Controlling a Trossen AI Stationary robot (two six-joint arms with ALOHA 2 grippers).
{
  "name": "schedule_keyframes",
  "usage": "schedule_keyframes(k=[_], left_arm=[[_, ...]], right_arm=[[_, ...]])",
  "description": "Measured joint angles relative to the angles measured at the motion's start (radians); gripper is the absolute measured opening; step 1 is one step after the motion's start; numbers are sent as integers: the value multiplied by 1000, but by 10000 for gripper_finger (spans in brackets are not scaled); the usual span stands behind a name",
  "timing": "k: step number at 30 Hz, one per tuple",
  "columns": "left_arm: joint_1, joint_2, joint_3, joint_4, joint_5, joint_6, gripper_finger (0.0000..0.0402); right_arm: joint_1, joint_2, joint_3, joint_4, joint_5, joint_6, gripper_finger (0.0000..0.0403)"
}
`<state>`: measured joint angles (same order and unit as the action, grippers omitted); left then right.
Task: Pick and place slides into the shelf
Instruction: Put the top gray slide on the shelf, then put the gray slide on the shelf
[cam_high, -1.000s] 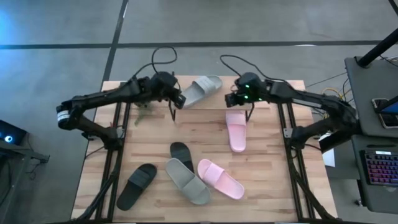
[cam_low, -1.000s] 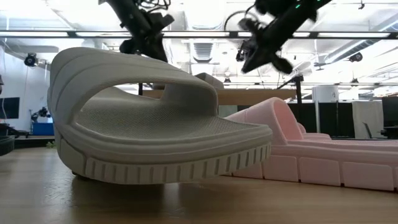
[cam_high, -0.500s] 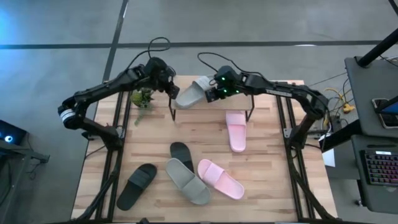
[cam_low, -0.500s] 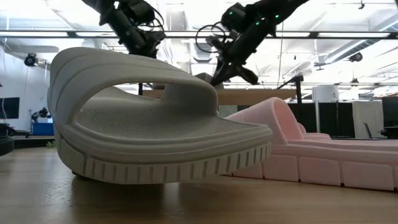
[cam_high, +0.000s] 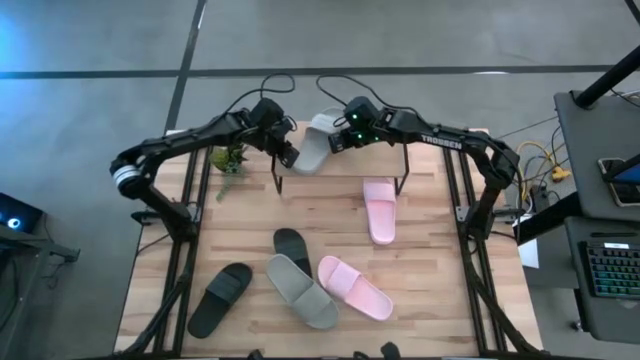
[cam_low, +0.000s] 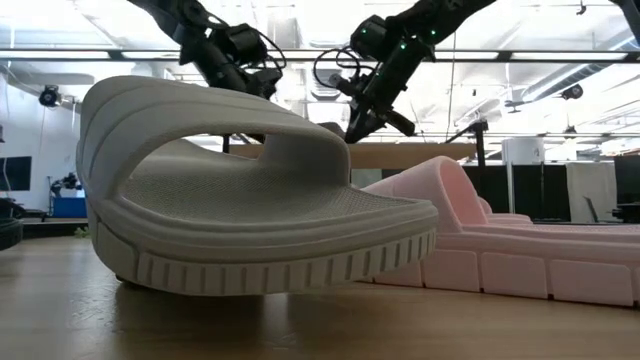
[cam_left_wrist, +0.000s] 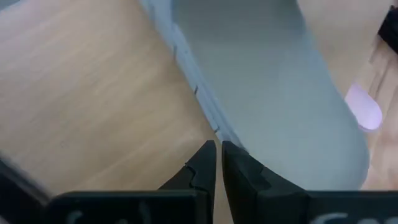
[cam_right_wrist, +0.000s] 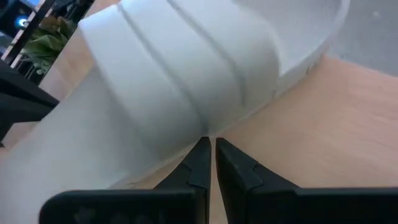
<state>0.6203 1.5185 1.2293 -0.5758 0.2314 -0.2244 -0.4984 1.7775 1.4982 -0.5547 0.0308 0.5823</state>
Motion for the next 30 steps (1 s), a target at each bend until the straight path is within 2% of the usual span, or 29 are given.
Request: schedule_keyframes(k=[16,23,30], left_arm=[[-114,-11,0,44,25,25,12],[-134,-73,0,44,60,23,12],[-127,-190,1,57,39,22,12]], right_arm=[[41,0,-2,-85,-17,20,18],[89,-22,1,-103,-55,24,18],[104,-105,1,-104,32,46,18]])
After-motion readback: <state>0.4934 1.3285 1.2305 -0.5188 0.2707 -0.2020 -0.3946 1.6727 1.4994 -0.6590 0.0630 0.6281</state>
